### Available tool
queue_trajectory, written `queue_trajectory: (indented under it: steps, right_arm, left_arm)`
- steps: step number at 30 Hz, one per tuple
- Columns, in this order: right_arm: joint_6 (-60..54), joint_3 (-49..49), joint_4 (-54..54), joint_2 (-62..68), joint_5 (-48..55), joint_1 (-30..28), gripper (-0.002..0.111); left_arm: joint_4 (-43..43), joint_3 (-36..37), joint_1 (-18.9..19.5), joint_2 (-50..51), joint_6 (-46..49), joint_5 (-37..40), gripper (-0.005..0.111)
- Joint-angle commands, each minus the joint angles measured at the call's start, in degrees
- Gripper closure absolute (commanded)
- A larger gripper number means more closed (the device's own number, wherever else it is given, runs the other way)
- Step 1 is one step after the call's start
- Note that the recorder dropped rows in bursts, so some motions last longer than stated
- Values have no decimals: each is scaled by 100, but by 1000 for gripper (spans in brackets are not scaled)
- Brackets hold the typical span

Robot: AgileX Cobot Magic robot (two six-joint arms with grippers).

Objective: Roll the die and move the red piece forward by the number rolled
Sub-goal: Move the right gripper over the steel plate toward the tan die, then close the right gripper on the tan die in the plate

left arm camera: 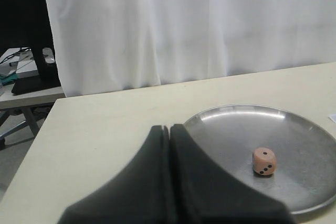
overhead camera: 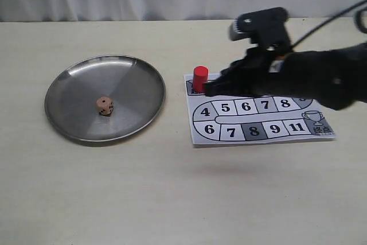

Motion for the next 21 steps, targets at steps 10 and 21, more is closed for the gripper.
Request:
queue_trajectory:
  steps: [10, 21]
  right_arm:
    - [-341, -4180, -59, 3230, 1633, 1554, 47]
    - [-933, -5807, -19, 4709, 2112, 1626, 42]
  left_arm:
    - [-3, 10, 19, -15, -5, -51, 107]
    - [-3, 10, 19, -15, -5, -51, 107]
